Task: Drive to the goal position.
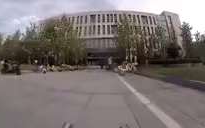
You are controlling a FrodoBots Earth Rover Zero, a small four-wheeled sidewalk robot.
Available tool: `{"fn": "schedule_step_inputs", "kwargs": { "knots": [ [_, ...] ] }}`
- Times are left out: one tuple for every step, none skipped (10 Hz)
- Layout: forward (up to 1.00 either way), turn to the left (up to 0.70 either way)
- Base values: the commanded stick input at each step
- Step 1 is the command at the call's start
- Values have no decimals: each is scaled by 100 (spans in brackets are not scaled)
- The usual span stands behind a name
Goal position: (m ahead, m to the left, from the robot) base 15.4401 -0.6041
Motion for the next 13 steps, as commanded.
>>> {"fn": "schedule_step_inputs", "kwargs": {
  "knots": [
    [100,0],
    [100,0],
    [100,0],
    [100,0],
    [100,0],
    [100,0],
    [100,0],
    [100,0],
    [100,0],
    [100,0],
    [100,0],
    [100,0],
    [100,0]
  ]
}}
